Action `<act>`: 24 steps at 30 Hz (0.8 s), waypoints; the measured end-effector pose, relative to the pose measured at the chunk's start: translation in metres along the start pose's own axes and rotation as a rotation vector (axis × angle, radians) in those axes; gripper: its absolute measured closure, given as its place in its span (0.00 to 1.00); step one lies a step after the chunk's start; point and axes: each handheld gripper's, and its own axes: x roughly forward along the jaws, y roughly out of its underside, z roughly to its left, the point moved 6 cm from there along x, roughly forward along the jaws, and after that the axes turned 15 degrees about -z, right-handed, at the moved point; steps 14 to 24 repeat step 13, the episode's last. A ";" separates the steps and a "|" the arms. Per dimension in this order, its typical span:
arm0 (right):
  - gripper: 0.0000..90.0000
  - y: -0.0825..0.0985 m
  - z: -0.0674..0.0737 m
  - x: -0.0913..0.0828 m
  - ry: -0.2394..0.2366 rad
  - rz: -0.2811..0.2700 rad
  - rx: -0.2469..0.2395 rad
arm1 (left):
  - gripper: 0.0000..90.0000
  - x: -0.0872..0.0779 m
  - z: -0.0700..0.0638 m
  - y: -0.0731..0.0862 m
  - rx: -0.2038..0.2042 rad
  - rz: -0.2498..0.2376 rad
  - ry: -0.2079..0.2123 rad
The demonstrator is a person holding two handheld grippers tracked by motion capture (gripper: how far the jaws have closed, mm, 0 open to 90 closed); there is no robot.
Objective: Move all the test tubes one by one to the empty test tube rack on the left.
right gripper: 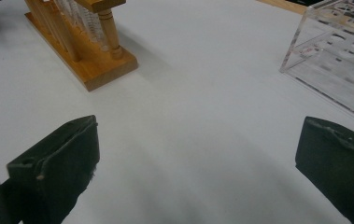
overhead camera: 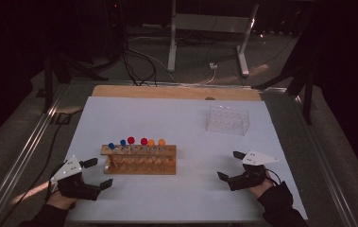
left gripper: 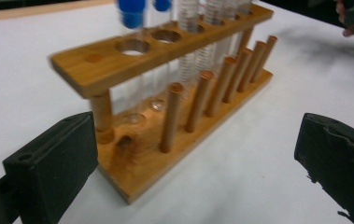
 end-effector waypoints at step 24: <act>0.00 0.001 0.000 0.000 0.003 0.000 -0.007 | 0.01 0.001 -0.002 -0.003 -0.025 -0.022 0.013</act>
